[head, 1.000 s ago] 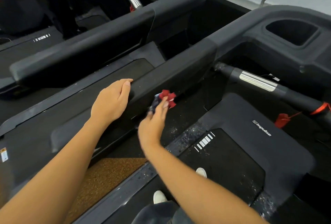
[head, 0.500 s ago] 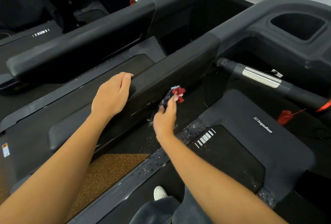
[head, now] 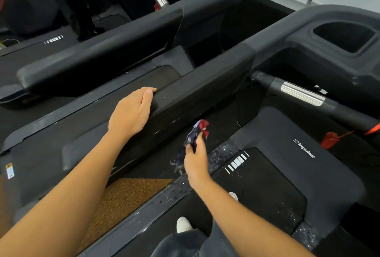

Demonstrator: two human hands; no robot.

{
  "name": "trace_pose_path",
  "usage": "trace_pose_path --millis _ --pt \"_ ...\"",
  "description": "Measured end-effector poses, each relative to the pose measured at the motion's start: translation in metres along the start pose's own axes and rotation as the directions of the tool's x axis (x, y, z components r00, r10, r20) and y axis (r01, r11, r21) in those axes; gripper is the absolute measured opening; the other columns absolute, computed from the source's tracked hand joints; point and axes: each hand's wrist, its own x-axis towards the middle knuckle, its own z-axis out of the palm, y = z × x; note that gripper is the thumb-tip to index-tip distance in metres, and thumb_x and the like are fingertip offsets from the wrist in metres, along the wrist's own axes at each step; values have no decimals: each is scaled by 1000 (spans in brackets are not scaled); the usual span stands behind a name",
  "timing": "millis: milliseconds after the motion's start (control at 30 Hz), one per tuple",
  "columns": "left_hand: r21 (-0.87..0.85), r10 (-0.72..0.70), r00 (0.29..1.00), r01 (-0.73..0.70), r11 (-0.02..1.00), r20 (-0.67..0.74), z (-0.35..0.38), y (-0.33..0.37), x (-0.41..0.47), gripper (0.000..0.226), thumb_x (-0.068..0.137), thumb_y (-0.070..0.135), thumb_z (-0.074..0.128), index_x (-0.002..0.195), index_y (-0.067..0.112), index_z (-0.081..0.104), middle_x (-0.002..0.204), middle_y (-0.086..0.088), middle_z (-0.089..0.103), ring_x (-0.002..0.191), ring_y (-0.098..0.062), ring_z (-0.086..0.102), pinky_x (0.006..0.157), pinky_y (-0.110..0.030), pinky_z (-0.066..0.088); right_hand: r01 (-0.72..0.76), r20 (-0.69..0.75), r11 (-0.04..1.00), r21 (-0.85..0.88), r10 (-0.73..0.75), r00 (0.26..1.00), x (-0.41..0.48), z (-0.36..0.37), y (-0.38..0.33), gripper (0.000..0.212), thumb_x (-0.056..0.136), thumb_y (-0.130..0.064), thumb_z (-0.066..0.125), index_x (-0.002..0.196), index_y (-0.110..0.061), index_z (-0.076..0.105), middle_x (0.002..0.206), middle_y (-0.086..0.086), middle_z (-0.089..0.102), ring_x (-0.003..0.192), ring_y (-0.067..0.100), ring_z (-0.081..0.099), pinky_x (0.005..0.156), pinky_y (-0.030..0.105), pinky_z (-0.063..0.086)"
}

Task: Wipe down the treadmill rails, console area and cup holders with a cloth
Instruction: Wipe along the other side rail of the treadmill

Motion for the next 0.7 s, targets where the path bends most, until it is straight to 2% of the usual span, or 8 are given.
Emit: trace_pose_path --millis 67,133,267,400,500,567,600,700 --pt "-4 -3 1000 3 1000 -2 0 1 0 43 101 31 19 128 23 51 130 -1 55 116 -18 48 87 -24 31 -19 -56 997 75 24 998 29 -5 -19 61 98 -5 39 148 -35 19 152 -2 29 138 20 30 113 39 27" --pt "0 1 1000 -1 1000 1 0 0 1 43 101 30 18 128 22 51 129 0 55 116 -17 48 88 -24 30 -18 -52 991 131 25 998 45 0 -32 63 99 -4 38 148 -36 14 154 -4 24 140 21 26 114 42 25" --pt "-7 7 1000 -7 1000 4 1 -1 5 43 101 30 18 126 22 52 127 1 56 114 -16 48 87 -26 32 -41 -56 984 173 51 997 37 17 -39 66 98 -3 35 149 -36 7 157 -5 14 142 23 21 115 44 22" --pt "-24 -3 1000 3 1000 4 2 -1 7 42 100 30 19 124 23 53 126 1 56 111 -17 49 85 -28 33 -78 25 989 125 76 997 7 31 -35 65 98 -5 37 149 -34 8 156 -4 16 140 21 26 111 39 25" --pt "-10 14 1000 -14 1000 2 1 -2 5 42 100 30 18 124 23 53 126 0 56 111 -19 49 85 -30 34 -17 109 1000 -5 18 994 -19 41 -23 62 98 -9 40 149 -29 12 157 -4 17 141 18 23 114 35 25" --pt "11 26 1000 -26 1000 6 0 -2 3 42 99 29 18 125 24 51 126 -1 56 112 -20 49 86 -32 34 51 87 998 -49 -46 995 -25 43 -24 59 99 -10 41 149 -25 14 157 -4 15 143 15 19 114 25 20" --pt "16 19 1000 -19 1000 8 0 -2 2 41 100 28 18 126 25 50 127 0 55 113 -20 49 87 -31 34 85 59 994 -62 -81 995 -24 42 -29 59 99 -8 40 149 -22 14 158 -3 13 143 13 17 110 15 17" --pt "8 -6 1000 6 1000 7 -1 0 0 41 101 28 18 128 26 49 130 1 54 116 -19 47 86 -28 32 165 -49 982 -87 -169 984 -18 42 -41 58 98 -2 39 149 -16 16 158 -1 7 140 9 15 87 -11 9"
